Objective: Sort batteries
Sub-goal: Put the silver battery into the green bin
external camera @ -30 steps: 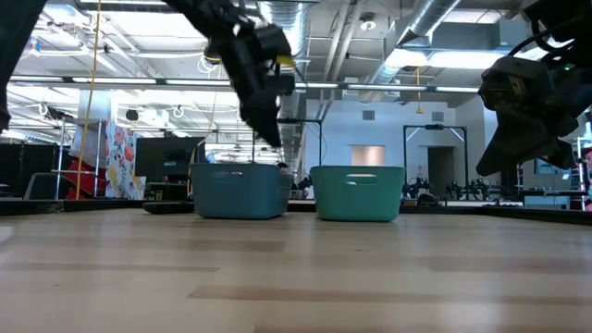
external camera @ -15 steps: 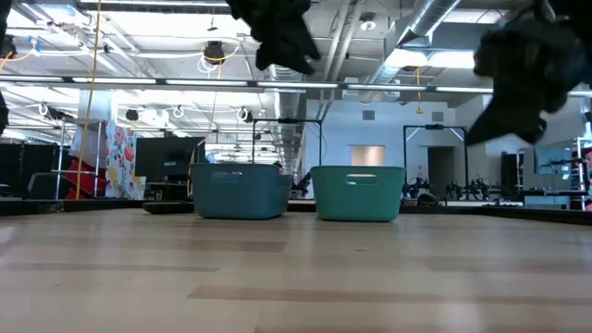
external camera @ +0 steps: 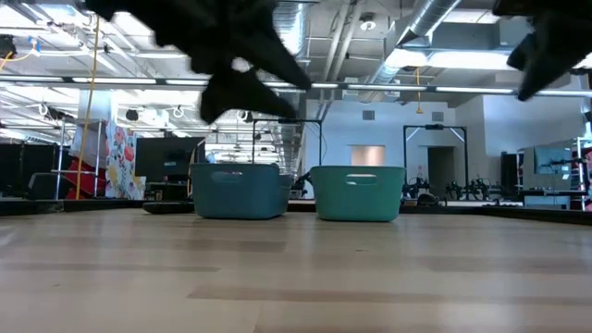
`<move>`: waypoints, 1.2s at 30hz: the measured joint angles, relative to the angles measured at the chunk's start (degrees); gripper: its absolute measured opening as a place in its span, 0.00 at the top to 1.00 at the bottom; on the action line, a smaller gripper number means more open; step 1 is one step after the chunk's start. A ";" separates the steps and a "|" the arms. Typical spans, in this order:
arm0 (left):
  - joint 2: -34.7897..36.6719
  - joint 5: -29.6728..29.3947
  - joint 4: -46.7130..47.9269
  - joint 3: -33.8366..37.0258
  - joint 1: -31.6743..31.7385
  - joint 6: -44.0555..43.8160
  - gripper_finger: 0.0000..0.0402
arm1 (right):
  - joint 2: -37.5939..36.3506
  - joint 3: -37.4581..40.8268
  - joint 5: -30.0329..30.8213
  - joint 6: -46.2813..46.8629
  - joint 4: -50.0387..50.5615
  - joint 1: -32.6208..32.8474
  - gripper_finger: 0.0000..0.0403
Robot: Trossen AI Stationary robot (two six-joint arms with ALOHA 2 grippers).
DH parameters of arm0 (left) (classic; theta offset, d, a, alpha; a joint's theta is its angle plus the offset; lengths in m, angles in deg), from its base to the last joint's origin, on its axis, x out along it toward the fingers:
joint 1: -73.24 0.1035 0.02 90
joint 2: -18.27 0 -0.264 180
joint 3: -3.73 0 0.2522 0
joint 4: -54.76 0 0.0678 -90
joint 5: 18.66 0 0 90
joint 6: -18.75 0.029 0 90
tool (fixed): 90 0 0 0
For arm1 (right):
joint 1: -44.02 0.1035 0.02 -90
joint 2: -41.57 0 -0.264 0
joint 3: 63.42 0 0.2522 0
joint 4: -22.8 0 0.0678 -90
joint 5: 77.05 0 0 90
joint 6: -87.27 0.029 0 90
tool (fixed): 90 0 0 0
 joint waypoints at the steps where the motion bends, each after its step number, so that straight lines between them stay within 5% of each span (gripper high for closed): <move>1: 0.00 -2.24 -0.04 0.90 -1.68 -1.27 0.56 | 1.57 -1.07 -0.60 -0.19 2.01 0.99 0.95; 8: 0.04 -6.59 2.28 3.89 -7.64 -2.80 0.56 | 12.82 -5.86 -1.70 0.24 11.61 8.49 0.95; 20: 0.04 -6.57 3.72 3.89 -7.70 -0.31 0.56 | 23.00 -7.14 -9.21 4.61 4.16 17.67 0.93; 36: 0.04 -6.57 3.72 3.89 -7.60 -2.95 0.56 | 23.70 -3.03 -9.00 6.99 -1.06 23.91 0.47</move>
